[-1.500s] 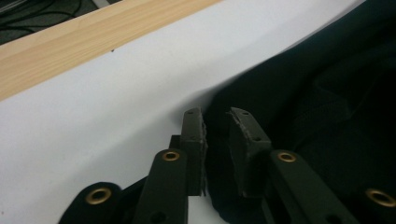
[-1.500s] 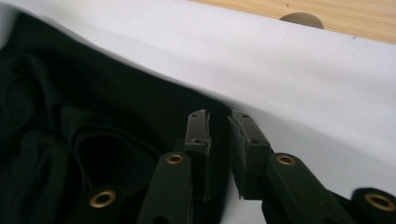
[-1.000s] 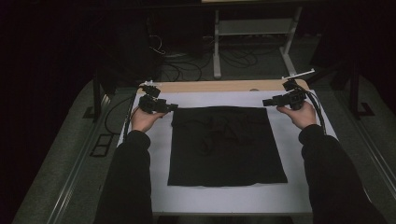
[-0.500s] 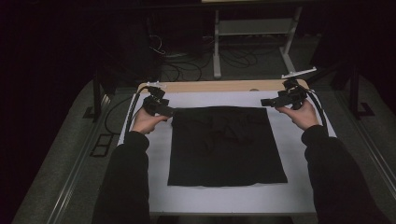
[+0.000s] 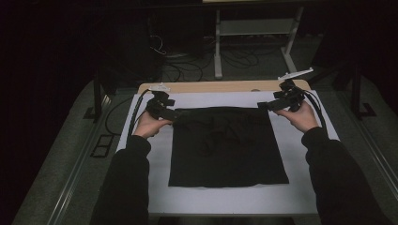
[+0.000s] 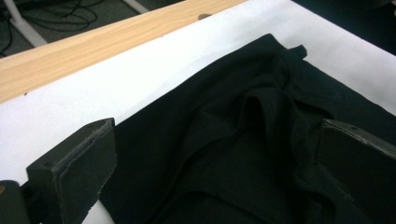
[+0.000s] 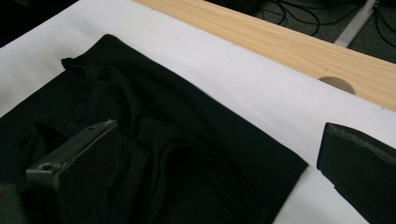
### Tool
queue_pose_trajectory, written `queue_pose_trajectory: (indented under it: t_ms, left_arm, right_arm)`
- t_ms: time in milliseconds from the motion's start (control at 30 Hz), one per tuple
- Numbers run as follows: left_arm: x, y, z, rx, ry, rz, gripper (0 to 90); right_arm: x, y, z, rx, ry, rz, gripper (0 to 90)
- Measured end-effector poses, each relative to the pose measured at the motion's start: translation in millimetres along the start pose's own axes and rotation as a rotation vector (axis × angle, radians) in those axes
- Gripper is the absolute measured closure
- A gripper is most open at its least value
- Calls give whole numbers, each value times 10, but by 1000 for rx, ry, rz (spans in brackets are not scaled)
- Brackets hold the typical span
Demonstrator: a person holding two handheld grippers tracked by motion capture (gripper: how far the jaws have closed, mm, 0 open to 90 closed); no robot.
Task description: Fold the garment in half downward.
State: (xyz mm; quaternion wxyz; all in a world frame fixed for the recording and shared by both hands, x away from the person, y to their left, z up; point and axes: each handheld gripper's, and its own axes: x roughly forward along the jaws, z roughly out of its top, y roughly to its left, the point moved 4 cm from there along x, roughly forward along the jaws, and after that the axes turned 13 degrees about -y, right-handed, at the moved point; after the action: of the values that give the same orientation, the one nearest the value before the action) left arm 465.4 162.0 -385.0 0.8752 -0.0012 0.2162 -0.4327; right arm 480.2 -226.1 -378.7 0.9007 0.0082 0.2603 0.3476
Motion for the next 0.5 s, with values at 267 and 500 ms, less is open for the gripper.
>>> queue_pose_trajectory:
  t_ms: [267,500]
  left_arm:
    - [61,-98,-61,12,1,-37,0]
    - [132,-148,-127,4,4,-71,0]
  right_arm:
    - [61,150,-9,-29,7,45,0]
    - [153,270,-54,-49,20,80,0]
